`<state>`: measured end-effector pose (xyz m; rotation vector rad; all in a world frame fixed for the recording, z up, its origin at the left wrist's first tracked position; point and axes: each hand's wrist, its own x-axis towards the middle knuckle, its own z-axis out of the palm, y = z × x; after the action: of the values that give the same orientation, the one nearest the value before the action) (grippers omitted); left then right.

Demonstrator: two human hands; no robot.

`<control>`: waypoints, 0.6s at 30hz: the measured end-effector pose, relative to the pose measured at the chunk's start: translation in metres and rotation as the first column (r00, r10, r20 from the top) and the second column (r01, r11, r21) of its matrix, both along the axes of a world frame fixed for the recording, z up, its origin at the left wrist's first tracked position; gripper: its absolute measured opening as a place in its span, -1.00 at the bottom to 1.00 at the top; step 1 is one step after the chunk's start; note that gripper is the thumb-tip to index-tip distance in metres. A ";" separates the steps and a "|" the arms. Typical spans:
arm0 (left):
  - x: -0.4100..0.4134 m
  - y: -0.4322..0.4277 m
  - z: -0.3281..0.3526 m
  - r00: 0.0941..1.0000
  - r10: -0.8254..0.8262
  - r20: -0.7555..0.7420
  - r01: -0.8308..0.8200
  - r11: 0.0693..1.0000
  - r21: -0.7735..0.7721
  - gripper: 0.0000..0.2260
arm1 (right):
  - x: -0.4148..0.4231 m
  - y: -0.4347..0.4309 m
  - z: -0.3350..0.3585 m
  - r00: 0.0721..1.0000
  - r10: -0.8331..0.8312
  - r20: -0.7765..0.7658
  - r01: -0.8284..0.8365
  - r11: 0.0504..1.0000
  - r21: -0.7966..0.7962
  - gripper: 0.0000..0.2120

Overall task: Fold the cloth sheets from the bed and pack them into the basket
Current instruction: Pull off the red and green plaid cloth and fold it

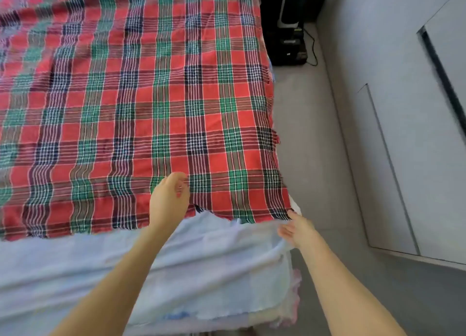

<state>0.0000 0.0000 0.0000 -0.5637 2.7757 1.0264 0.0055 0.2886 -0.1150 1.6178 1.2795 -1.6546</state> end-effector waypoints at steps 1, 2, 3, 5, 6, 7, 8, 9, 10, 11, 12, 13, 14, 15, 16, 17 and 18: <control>-0.001 -0.001 -0.004 1.000 0.002 0.010 -0.002 1.000 -0.004 -0.79 | -0.003 -0.002 -0.006 0.999 -0.040 -0.025 0.038 0.998 -0.049 -0.82; -0.003 -0.001 -0.008 1.000 0.010 0.014 -0.010 1.000 -0.012 -0.78 | -0.006 -0.003 -0.012 0.998 -0.058 -0.016 0.057 0.997 -0.056 -0.84; -0.003 -0.001 -0.011 1.000 0.003 0.018 -0.002 1.000 -0.018 -0.78 | -0.008 -0.001 -0.016 0.994 -0.106 -0.015 0.105 0.994 -0.040 -0.88; -0.004 -0.002 -0.015 0.999 0.001 0.035 -0.001 1.000 -0.004 -0.78 | -0.015 -0.001 -0.023 0.988 -0.152 -0.005 0.152 0.988 0.019 -0.93; -0.003 -0.002 -0.015 0.999 -0.006 0.044 0.006 1.000 0.006 -0.79 | -0.018 -0.002 -0.019 0.989 -0.148 -0.013 0.148 0.984 0.095 -0.98; -0.002 -0.003 -0.016 0.999 -0.018 0.047 0.017 1.000 0.009 -0.79 | -0.022 -0.005 -0.012 0.997 -0.061 -0.039 0.068 0.974 0.216 -0.90; -0.001 -0.005 -0.013 0.998 -0.039 0.054 0.038 0.999 0.017 -0.80 | -0.027 -0.012 -0.001 0.992 0.112 -0.059 -0.080 0.915 0.394 -0.81; 0.000 -0.004 -0.014 0.995 -0.070 0.069 0.068 0.997 0.039 -0.80 | -0.029 -0.020 0.014 0.955 0.259 -0.141 -0.143 0.826 0.546 -0.78; 0.002 -0.004 -0.010 0.991 -0.104 0.086 0.098 0.993 0.065 -0.79 | -0.030 -0.032 0.035 0.895 0.364 -0.256 -0.137 0.773 0.620 -0.79; 0.004 -0.004 -0.005 0.985 -0.146 0.091 0.138 0.987 0.087 -0.75 | -0.028 -0.047 0.060 0.821 0.430 -0.374 -0.116 0.769 0.629 -0.84; 0.005 -0.004 0.003 0.977 -0.193 0.088 0.183 0.977 0.112 -0.70 | -0.026 -0.066 0.085 0.738 0.484 -0.470 -0.128 0.784 0.607 -0.90; 0.006 -0.003 0.009 0.968 -0.239 0.072 0.228 0.964 0.135 -0.62 | -0.024 -0.084 0.108 0.648 0.528 -0.549 -0.163 0.800 0.577 -0.91; 0.007 -0.002 0.018 0.959 -0.279 0.049 0.267 0.949 0.164 -0.54 | -0.021 -0.103 0.127 0.562 0.562 -0.607 -0.210 0.806 0.553 -0.88; 0.010 -0.004 0.028 0.956 -0.294 0.015 0.285 0.938 0.198 -0.46 | -0.018 -0.124 0.146 0.477 0.594 -0.648 -0.265 0.800 0.538 -0.85; 0.013 -0.007 0.038 0.956 -0.294 -0.021 0.290 0.926 0.242 -0.39 | -0.015 -0.145 0.161 0.422 0.599 -0.681 -0.308 0.801 0.514 -0.83; 0.016 -0.014 0.047 0.960 -0.272 -0.074 0.281 0.916 0.288 -0.35 | -0.014 -0.166 0.177 0.379 0.597 -0.707 -0.353 0.800 0.486 -0.83; 0.019 -0.022 0.057 0.965 -0.230 -0.124 0.259 0.907 0.333 -0.35 | -0.012 -0.184 0.190 0.340 0.596 -0.727 -0.392 0.793 0.467 -0.83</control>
<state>0.0187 -0.0217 0.0570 -0.1230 2.5505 1.4570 -0.0061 0.1043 0.0754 0.2053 2.2092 -1.9499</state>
